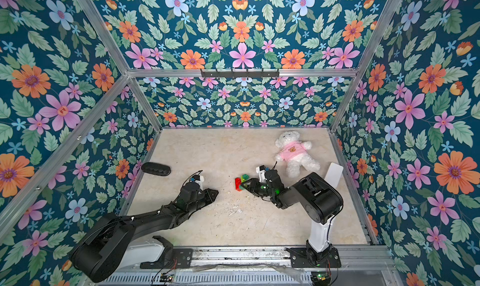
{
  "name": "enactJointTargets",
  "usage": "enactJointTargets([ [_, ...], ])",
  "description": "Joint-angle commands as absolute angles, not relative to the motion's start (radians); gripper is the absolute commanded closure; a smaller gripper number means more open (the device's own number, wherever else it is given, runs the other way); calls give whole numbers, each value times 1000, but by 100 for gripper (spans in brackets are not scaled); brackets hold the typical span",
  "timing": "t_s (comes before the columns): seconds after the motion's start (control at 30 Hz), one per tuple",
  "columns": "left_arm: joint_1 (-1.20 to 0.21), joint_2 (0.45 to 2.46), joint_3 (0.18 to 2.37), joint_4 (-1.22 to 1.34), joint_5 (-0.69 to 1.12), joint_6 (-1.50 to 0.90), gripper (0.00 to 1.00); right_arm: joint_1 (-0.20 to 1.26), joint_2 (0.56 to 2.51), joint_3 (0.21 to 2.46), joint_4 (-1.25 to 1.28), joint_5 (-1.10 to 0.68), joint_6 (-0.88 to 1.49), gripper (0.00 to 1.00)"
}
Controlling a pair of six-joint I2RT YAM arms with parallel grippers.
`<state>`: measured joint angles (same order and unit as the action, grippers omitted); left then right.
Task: Assemble the number 5 with lego
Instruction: Place the lego brick at the center of the board.
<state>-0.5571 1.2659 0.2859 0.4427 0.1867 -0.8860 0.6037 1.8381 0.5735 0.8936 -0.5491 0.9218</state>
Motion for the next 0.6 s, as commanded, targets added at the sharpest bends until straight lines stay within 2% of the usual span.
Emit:
enactJointTargets([
  [0.0,-557,1272,296,424,192,-868,78,601,1837,568,919,-555,925,52],
  [0.57,-555,1250,298,413,191,-865,79,585,1787,567,696,-574,882,51],
])
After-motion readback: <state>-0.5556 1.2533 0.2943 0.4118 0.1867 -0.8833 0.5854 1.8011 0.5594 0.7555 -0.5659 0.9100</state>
